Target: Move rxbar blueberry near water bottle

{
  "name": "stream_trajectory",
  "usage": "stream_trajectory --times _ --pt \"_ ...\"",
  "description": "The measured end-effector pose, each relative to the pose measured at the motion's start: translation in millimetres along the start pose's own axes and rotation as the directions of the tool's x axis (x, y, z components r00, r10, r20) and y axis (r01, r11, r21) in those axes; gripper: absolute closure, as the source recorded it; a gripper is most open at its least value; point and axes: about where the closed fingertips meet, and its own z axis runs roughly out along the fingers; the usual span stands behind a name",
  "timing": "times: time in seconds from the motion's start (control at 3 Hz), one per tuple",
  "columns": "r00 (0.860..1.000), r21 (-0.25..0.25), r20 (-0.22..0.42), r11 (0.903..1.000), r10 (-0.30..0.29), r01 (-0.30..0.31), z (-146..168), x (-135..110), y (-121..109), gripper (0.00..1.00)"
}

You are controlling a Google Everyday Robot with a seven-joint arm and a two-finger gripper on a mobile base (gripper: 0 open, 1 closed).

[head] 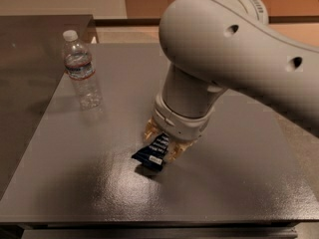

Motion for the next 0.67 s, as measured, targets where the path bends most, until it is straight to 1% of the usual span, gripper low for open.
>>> stream_trajectory --times 0.33,0.67 --pt "1.000 0.042 -0.007 0.9989 0.024 -0.024 8.9 -2.7 -37.2 1.00" --pt "0.999 0.071 -0.004 0.9961 0.052 -0.051 18.3 2.2 -70.4 1.00"
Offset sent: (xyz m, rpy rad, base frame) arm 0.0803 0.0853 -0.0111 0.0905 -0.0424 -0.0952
